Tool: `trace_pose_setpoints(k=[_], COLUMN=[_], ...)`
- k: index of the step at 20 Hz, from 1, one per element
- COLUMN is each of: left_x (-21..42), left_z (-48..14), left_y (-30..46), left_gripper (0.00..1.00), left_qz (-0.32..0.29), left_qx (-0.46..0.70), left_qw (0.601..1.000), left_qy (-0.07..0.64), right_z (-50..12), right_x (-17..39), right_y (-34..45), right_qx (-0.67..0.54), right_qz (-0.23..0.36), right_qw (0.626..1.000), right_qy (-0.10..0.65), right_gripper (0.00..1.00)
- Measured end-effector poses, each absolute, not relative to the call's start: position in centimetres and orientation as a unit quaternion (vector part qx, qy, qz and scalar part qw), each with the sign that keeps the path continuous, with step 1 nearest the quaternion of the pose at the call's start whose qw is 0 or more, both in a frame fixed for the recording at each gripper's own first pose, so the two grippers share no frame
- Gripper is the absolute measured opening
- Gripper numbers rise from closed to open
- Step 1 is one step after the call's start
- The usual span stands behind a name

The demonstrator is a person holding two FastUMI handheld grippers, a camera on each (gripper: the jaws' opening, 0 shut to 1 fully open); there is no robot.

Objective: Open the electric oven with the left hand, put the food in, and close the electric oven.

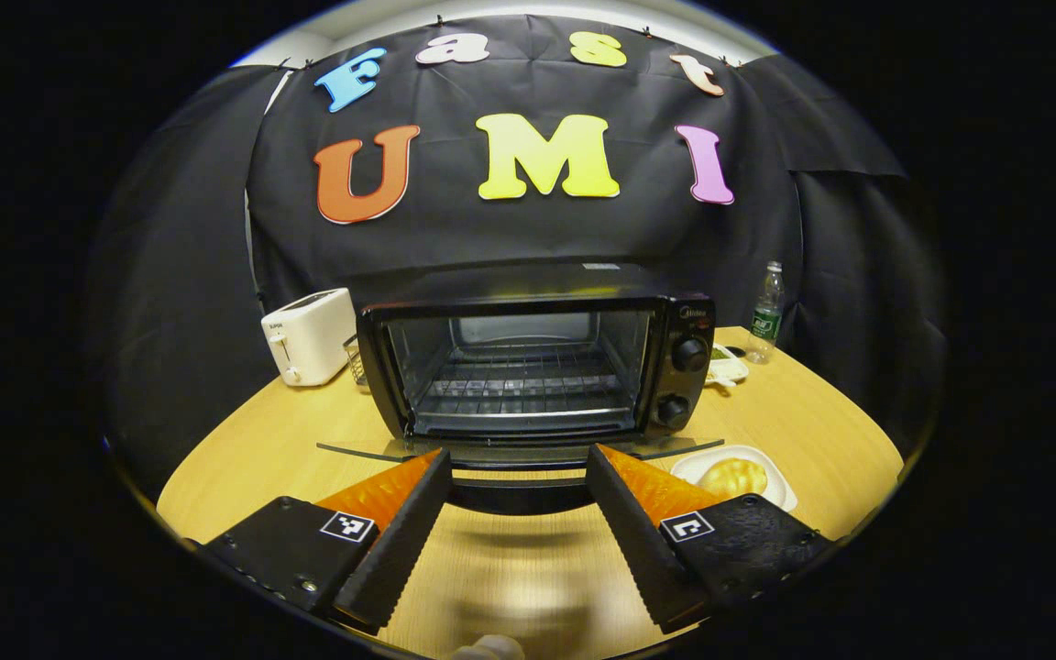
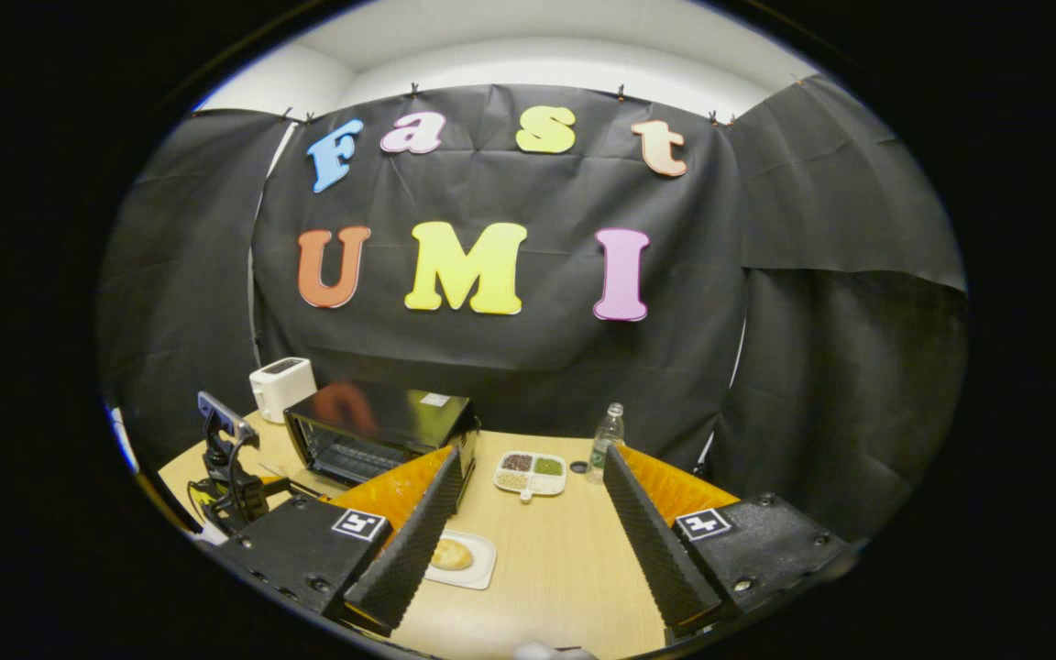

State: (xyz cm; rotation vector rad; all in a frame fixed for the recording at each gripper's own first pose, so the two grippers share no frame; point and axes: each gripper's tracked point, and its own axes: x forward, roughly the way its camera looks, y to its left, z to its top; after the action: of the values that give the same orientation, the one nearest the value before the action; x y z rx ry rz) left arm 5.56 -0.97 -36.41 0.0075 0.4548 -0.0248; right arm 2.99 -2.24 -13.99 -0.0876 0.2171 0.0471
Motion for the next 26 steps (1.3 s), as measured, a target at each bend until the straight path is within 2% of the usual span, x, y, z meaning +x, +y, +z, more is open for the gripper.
trace_pose_setpoints(k=[4,13,20,26], left_x=[4.3,1.8,1.9,2.7], left_z=[-38.1,-44.4,-44.6,-40.9], left_y=[-1.1,-1.3,-1.3,-0.7], left_gripper=[0.98,0.95,0.95,0.95], left_qz=[-0.017,-0.014,-0.021,-0.018], left_qx=[0.006,-0.016,-0.009,-0.003], left_qw=[0.973,0.954,0.953,0.964], left_qy=[0.230,0.299,0.303,0.264], right_z=[-15.5,-18.3,-18.9,-18.1], right_x=[2.8,2.1,2.5,2.9], right_y=[-2.0,-1.4,-2.1,-2.1], right_qx=[-0.047,-0.051,-0.043,-0.038], right_qz=[0.026,0.034,0.028,0.027], right_qw=[0.991,0.988,0.987,0.989], right_qy=[0.119,0.142,0.152,0.137], right_gripper=[0.98,0.98,0.98,0.99])
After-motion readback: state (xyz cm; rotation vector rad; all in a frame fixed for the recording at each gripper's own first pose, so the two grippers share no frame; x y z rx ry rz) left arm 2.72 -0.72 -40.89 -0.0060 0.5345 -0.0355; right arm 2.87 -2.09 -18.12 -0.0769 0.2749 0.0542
